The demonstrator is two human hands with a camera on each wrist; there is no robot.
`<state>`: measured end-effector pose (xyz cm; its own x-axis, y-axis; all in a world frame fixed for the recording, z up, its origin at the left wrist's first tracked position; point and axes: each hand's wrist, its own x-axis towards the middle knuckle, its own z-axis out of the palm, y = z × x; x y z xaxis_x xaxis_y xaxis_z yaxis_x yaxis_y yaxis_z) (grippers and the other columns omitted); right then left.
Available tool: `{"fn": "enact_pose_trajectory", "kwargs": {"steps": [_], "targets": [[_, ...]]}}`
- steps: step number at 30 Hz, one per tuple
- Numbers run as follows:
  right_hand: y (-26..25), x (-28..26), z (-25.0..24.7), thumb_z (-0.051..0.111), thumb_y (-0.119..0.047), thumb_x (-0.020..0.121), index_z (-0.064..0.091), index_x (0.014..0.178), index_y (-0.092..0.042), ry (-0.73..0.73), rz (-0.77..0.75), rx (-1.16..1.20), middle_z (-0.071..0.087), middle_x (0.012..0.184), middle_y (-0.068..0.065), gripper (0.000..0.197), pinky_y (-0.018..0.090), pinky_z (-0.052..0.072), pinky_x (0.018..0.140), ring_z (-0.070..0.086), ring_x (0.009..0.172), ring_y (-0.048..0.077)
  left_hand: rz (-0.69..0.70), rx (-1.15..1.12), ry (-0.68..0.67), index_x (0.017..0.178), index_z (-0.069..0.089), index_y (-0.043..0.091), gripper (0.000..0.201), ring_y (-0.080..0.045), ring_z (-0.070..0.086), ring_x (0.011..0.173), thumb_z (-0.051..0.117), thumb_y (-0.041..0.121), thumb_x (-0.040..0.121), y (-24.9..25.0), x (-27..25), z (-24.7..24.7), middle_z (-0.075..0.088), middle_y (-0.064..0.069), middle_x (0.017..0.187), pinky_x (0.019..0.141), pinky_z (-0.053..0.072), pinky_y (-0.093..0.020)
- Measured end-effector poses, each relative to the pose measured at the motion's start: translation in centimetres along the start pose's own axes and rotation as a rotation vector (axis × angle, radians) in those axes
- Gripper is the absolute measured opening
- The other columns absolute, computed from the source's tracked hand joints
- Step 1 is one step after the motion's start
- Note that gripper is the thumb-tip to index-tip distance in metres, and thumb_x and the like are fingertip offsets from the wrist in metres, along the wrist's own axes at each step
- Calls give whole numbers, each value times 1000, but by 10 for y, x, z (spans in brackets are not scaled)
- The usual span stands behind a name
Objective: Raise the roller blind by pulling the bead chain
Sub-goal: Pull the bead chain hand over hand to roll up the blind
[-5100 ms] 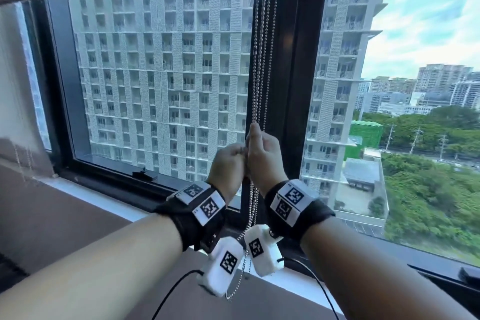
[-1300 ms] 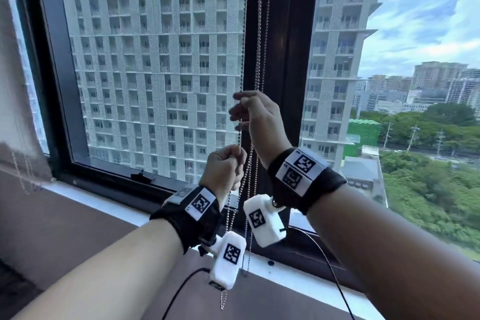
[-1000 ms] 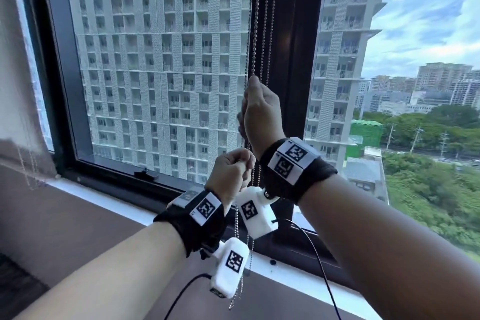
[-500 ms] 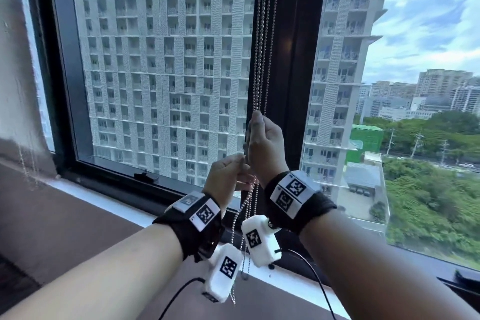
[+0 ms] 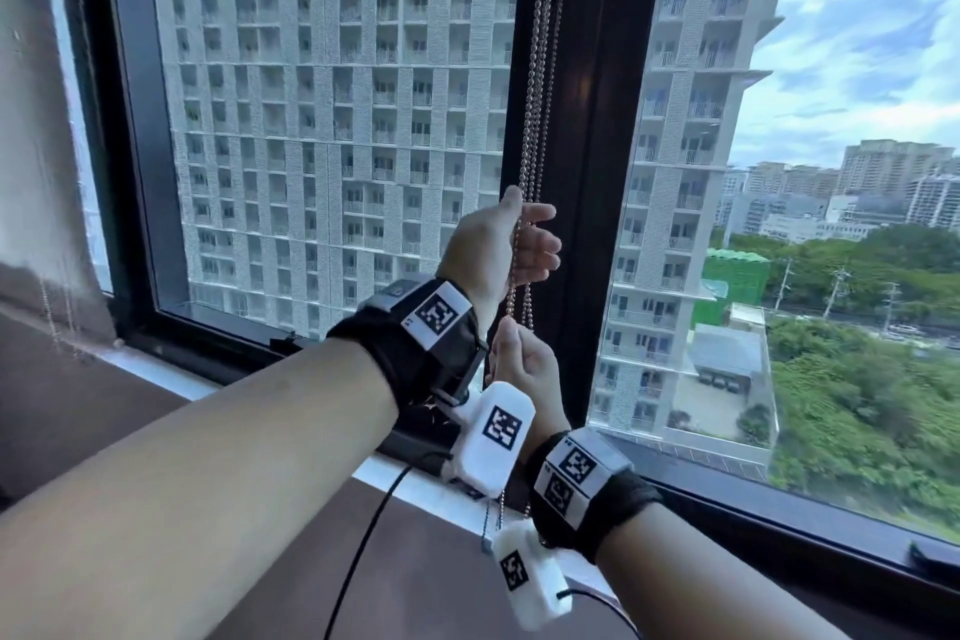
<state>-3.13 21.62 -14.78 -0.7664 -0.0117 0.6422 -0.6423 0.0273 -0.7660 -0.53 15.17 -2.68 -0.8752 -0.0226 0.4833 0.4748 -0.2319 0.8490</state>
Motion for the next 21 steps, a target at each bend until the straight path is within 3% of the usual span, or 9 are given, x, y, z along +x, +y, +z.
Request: {"fn": "enact_pose_trajectory", "kwargs": {"steps": [3, 6, 9, 11, 14, 16, 18, 21], "targets": [[3, -6, -1, 38, -59, 87, 34, 62, -16, -33, 0, -11, 32, 58, 3, 50, 37, 26, 55, 30, 57, 19, 37, 46, 35, 75, 56, 11, 38, -6, 30, 34, 34, 27, 102, -9, 3, 1, 38, 8, 42, 36, 24, -19], [4, -4, -2, 38, -60, 88, 39, 71, 4, -100, 4, 6, 40, 64, 8, 67, 39, 30, 57, 35, 60, 23, 77, 107, 80, 65, 49, 15, 38, -5, 25, 31, 36, 20, 101, -13, 2, 1, 35, 11, 40, 32, 18, -16], [2, 2, -4, 41, -61, 87, 42, 76, 8, -140, 43, 20, 43, 67, 9, 70, 38, 32, 58, 36, 62, 23, 85, 132, 91, 62, 48, 15, 39, -7, 24, 31, 36, 15, 99, -12, 4, 2, 35, 7, 42, 34, 15, -17], [1, 6, -9, 47, -49, 89, 45, 73, 4, -155, 70, 38, 43, 65, 9, 56, 34, 32, 55, 37, 61, 22, 87, 132, 98, 61, 47, 15, 40, -7, 24, 30, 35, 13, 99, -12, 5, 2, 34, 5, 42, 34, 14, -16], [-4, 16, -17, 47, -18, 83, 58, 75, -14, -155, 85, 82, 54, 69, 2, 13, 29, 41, 57, 50, 61, 14, 89, 124, 99, 60, 46, 13, 41, -6, 22, 29, 35, 10, 99, -13, 5, -1, 32, 3, 42, 33, 14, -14], [-13, 25, -19, 42, -11, 76, 61, 86, -18, -136, 37, 110, 58, 76, -1, 23, 28, 45, 63, 53, 69, 12, 87, 122, 95, 60, 46, 12, 40, -6, 23, 29, 35, 8, 98, -16, 3, -4, 32, 3, 41, 33, 16, -15], [-26, 34, -20, 40, -5, 74, 60, 92, -12, -105, -11, 177, 59, 73, -4, 27, 22, 46, 61, 55, 67, 6, 73, 127, 98, 61, 47, 11, 38, -6, 24, 29, 35, 7, 97, -21, -1, -7, 33, 5, 39, 33, 17, -16], [-47, 49, -20, 43, -4, 74, 61, 102, -6, -58, -43, 209, 63, 79, 4, 34, 23, 51, 58, 60, 68, 10, 27, 151, 112, 61, 50, 15, 38, -7, 28, 32, 39, 9, 97, -29, -7, -11, 37, 5, 42, 33, 22, -18]]}}
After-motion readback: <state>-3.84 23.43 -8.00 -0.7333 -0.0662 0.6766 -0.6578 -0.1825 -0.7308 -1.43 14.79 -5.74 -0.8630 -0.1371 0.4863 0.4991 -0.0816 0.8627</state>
